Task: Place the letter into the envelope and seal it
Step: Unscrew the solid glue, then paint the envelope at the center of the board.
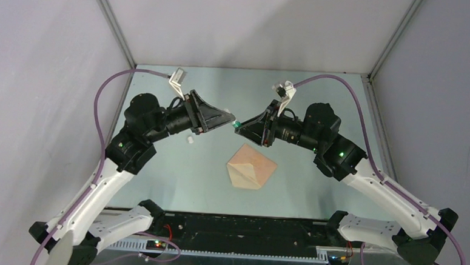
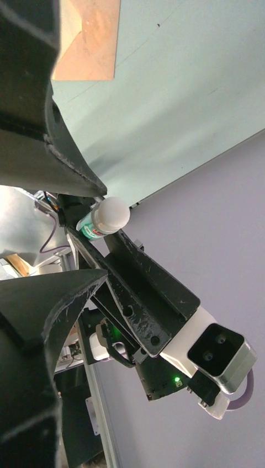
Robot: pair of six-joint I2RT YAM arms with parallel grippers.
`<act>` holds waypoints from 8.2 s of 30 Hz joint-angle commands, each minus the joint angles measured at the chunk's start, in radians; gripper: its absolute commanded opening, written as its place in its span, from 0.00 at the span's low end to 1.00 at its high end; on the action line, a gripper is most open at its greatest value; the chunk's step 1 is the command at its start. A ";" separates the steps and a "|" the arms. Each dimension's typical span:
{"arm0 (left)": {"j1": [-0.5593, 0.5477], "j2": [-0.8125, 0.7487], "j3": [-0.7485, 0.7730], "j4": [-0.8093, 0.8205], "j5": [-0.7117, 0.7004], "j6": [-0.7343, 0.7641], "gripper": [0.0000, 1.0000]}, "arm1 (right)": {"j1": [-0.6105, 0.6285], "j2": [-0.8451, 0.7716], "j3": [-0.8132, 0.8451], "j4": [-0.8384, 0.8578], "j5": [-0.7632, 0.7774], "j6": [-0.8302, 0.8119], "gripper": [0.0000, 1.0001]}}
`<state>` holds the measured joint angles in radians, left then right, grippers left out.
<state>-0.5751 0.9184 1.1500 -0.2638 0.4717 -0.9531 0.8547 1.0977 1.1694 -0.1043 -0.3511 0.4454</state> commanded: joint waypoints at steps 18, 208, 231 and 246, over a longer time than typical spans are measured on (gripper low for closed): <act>0.005 -0.017 -0.037 0.075 -0.067 -0.041 0.38 | -0.004 0.000 0.039 0.029 -0.025 0.012 0.00; -0.107 -0.005 -0.319 -0.156 -0.214 0.037 0.84 | -0.282 -0.147 -0.126 -0.699 0.151 0.178 0.00; -0.055 0.682 -0.367 0.176 -0.134 0.069 0.37 | -0.084 0.288 0.049 -0.745 0.238 0.263 0.00; -0.052 0.481 -0.439 0.102 -0.141 0.075 0.39 | -0.085 0.579 0.181 -0.739 0.226 0.266 0.00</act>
<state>-0.6323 1.5478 0.6880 -0.1123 0.3439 -0.9077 0.7670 1.6409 1.2842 -0.8375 -0.1387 0.7036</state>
